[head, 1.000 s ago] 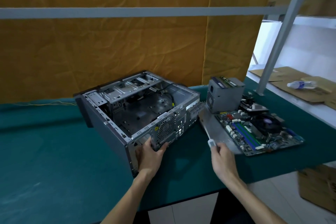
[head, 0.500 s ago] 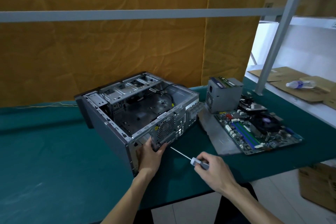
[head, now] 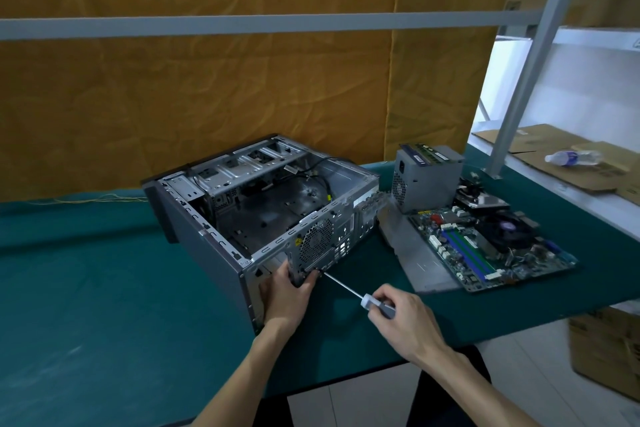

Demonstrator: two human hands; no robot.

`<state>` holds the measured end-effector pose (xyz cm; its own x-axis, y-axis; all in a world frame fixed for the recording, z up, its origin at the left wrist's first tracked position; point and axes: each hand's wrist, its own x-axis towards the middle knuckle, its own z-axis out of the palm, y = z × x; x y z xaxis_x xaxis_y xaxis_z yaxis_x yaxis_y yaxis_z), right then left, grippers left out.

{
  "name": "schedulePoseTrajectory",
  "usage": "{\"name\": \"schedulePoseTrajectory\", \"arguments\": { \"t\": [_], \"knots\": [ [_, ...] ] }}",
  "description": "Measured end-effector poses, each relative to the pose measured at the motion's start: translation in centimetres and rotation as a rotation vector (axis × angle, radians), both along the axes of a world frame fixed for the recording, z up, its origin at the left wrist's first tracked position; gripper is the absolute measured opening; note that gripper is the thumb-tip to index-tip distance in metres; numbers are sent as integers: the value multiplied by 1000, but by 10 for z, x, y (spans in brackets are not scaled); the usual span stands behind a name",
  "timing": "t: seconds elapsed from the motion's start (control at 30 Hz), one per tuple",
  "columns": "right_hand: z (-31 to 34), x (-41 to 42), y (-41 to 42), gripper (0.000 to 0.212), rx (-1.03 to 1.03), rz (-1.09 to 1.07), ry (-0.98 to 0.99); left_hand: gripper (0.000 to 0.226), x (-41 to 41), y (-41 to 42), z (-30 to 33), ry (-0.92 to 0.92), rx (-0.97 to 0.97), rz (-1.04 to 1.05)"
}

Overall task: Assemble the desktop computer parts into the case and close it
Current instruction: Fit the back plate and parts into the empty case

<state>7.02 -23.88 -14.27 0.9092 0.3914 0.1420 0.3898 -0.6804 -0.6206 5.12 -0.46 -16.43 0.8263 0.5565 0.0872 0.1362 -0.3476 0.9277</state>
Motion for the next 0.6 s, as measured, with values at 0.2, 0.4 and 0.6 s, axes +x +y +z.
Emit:
{"name": "schedulePoseTrajectory", "arguments": {
  "t": [0.2, 0.4, 0.6],
  "knots": [
    [0, -2, 0, 18, -4, -2, -1, 19, -1, -2, 3, -10, 8, 17],
    [-1, -1, 1, 17, 3, 0, -2, 20, -2, -1, 1, -15, 33, 18],
    [-2, 0, 1, 18, 2, -1, -13, 18, -3, -1, 2, -20, 41, 29]
  ]
}}
